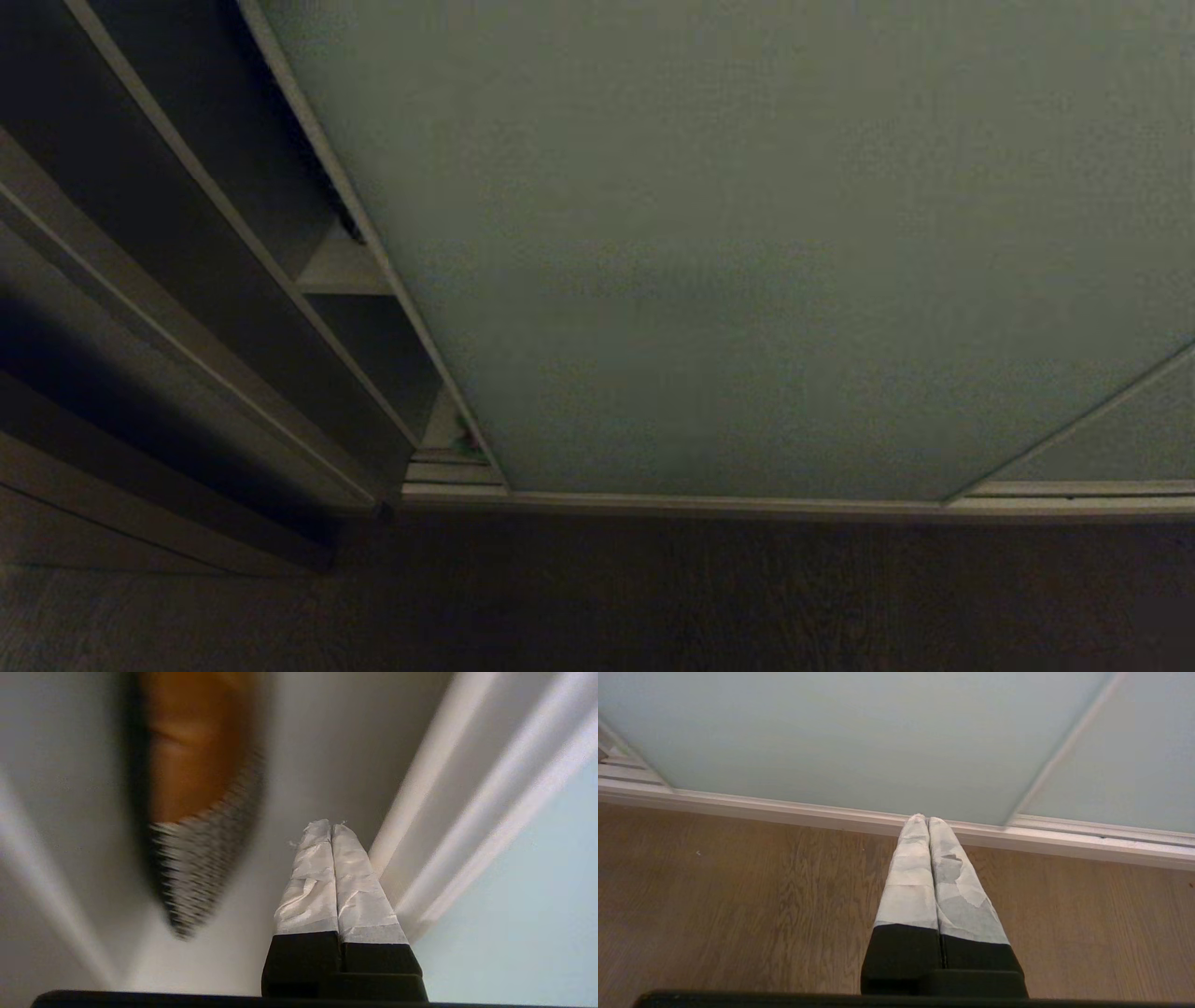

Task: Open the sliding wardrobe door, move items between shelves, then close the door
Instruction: Open the door

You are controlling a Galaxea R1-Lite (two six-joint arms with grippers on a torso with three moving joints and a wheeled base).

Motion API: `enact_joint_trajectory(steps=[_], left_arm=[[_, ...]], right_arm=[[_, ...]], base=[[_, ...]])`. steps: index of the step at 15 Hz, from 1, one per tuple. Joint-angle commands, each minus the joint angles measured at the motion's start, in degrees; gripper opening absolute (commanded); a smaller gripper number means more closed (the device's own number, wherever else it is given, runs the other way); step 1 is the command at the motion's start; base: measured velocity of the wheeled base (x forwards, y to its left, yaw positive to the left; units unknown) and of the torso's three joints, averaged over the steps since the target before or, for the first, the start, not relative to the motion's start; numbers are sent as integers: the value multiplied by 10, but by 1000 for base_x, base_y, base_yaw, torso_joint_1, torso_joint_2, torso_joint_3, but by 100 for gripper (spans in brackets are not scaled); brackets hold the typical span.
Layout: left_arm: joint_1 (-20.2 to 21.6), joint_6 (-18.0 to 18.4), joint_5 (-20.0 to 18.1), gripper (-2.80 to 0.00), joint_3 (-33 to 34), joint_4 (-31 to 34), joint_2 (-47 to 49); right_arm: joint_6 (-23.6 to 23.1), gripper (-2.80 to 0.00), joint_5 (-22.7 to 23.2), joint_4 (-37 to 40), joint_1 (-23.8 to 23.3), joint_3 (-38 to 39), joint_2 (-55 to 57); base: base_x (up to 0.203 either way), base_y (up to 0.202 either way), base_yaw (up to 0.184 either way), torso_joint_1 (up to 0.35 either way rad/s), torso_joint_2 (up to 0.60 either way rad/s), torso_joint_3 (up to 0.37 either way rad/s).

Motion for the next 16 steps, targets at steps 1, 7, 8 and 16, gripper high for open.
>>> enact_joint_trajectory(steps=[1, 7, 8, 16], left_arm=[[-36, 0, 3, -280, 1, 0, 12], [-102, 3, 21, -280, -4, -7, 41], [-93, 3, 42, -280, -4, -7, 37], [18, 94, 140, -280, 259, -5, -156]], right_arm=[[0, -280, 0, 0, 0, 0, 1], [0, -280, 0, 0, 0, 0, 1], [0, -280, 0, 0, 0, 0, 1], [0, -280, 0, 0, 1, 0, 1]], base=[[0, 0, 0, 0, 0, 0], [0, 0, 0, 0, 0, 0], [0, 0, 0, 0, 0, 0], [0, 0, 0, 0, 0, 0]])
